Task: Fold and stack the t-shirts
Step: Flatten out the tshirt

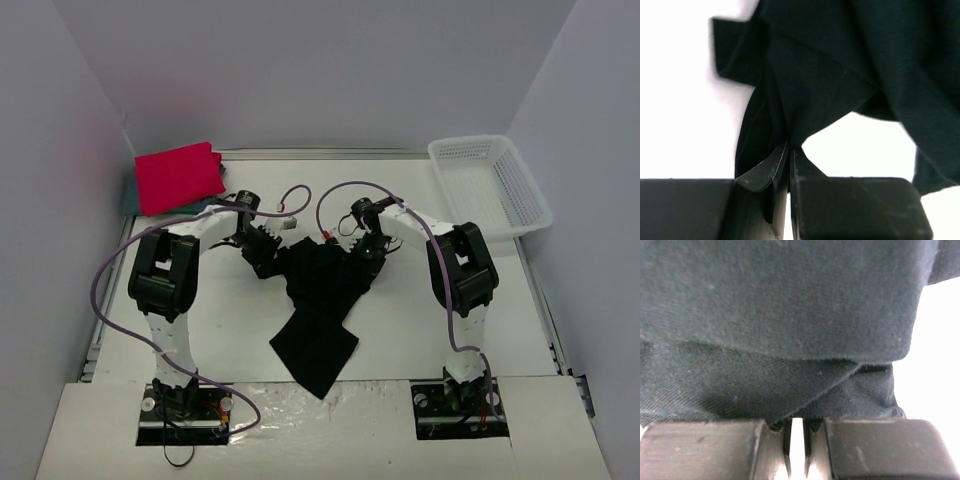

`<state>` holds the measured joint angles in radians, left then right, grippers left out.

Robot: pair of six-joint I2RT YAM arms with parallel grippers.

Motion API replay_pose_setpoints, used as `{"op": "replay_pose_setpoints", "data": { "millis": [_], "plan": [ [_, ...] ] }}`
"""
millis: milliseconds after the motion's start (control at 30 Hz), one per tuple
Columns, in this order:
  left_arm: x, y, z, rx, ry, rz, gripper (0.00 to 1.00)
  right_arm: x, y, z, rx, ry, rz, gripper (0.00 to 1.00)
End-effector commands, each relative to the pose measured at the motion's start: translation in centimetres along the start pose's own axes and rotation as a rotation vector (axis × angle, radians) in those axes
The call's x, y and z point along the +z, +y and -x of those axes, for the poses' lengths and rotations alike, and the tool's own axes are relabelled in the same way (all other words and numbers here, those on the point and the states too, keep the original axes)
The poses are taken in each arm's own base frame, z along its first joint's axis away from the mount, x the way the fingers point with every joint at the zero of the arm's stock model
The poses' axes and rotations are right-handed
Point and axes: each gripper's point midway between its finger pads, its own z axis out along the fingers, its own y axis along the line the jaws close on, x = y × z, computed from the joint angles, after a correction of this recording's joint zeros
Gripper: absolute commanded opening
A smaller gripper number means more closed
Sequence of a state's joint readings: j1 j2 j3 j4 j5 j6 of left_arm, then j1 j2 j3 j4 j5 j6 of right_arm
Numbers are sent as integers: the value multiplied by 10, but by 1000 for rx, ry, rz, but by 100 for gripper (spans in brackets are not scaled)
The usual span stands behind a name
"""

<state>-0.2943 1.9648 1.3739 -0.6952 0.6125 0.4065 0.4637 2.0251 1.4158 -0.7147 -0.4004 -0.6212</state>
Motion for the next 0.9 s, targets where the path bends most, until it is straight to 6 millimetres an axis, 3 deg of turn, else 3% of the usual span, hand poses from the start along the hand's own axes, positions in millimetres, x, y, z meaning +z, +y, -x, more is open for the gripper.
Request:
{"op": "replay_pose_setpoints", "data": {
  "millis": [0,67,133,233,267,367,400,433,467,567,600,700,800,867],
  "plan": [
    [-36,18,21,42,-75,203,2,-16,-6,-6,17,15,-45,0],
    [-56,31,24,41,-86,322,2,-25,-16,-6,27,8,-92,0],
    [-88,39,40,37,-168,422,2,-43,-35,-10,63,1,-171,0],
    [-144,56,54,-27,-271,541,2,-86,-70,5,131,-87,-294,0],
    [-168,65,54,-76,-318,580,3,-114,-90,12,162,-154,-353,0],
    [-216,69,66,-114,-423,640,2,-167,-119,18,238,-266,-460,0],
    [-241,67,69,-117,-464,675,2,-197,-128,28,248,-335,-514,0],
    [-252,64,70,-112,-480,689,3,-213,-133,29,261,-368,-543,0],
    [-267,58,68,-106,-494,710,2,-244,-140,31,273,-428,-598,0],
    [-304,41,72,-77,-557,767,2,-283,-141,29,282,-502,-659,0],
    [-312,37,69,-74,-565,780,2,-302,-139,27,281,-538,-688,0],
    [-329,15,65,-36,-592,789,2,-325,-126,22,265,-588,-711,0],
    [-323,-9,55,21,-577,717,2,-322,-112,12,249,-586,-695,0],
    [-307,-28,46,68,-561,633,2,-300,-107,0,246,-541,-656,0]
  ]
}}
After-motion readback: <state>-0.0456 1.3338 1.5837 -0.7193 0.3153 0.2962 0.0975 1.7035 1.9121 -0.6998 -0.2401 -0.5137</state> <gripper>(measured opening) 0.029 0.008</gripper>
